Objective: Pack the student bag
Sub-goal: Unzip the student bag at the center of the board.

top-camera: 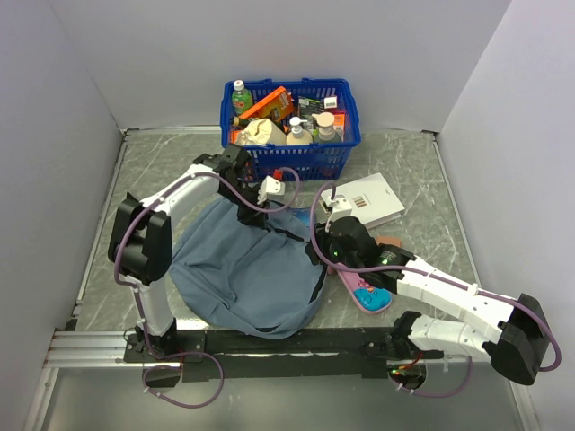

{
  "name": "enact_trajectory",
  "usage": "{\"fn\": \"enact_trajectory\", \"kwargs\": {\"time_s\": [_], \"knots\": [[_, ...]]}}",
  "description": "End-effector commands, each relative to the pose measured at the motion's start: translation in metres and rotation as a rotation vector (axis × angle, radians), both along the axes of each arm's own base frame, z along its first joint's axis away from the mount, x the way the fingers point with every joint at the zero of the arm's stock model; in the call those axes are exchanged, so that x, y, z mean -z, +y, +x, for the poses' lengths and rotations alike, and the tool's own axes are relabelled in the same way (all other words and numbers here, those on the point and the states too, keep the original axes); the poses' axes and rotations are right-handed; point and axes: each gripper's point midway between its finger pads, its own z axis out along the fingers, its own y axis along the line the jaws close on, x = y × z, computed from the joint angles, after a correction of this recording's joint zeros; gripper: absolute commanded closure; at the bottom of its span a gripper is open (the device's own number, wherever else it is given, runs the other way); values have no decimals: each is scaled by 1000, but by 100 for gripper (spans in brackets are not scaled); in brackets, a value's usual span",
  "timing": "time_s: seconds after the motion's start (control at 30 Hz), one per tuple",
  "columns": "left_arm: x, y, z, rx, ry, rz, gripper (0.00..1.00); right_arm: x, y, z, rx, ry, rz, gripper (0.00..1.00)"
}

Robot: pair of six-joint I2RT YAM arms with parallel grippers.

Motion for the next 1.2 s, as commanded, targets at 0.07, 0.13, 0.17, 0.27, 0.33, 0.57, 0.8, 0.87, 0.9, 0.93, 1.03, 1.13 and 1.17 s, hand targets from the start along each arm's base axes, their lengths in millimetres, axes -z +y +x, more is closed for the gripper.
{"fn": "enact_trajectory", "kwargs": {"time_s": [0.07, 0.13, 0.17, 0.27, 0.33, 0.57, 0.8, 0.87, 0.9, 0.93, 1.03, 1.13, 1.17], "knots": [[-24, -2, 17, -68, 15, -77, 55, -9, 6, 2, -3, -23, 47, 50], [-23, -2, 16, -83, 39, -86, 54, -9, 6, 1, -6, -24, 46, 50], [-26, -5, 12, -83, 73, -111, 53, -9, 6, 1, -4, -24, 46, 50], [-23, -6, 0, -44, 135, -125, 51, -9, 6, 2, -3, -26, 47, 51], [-19, -9, -4, -28, 165, -117, 51, -9, 6, 2, -3, -27, 48, 51], [-8, -8, 0, -38, 166, -87, 54, -11, 5, 2, -2, -35, 47, 51], [-6, -10, -5, -33, 193, -85, 67, -9, 6, 2, -6, -33, 49, 53], [-6, -10, -8, -18, 196, -83, 78, -10, 6, 2, -3, -36, 49, 54], [-6, -9, -12, -3, 203, -77, 81, -10, 6, 3, -3, -38, 51, 54], [-6, -9, -13, 5, 205, -75, 88, -10, 5, 2, -4, -37, 49, 55], [-8, -7, -16, 20, 193, -70, 96, -11, 5, 4, 0, -42, 44, 56], [-13, -6, -19, 33, 187, -69, 99, -12, 6, 5, -5, -46, 39, 57], [-16, -6, -19, 36, 188, -75, 99, -9, 6, 6, -5, -43, 28, 57]]}}
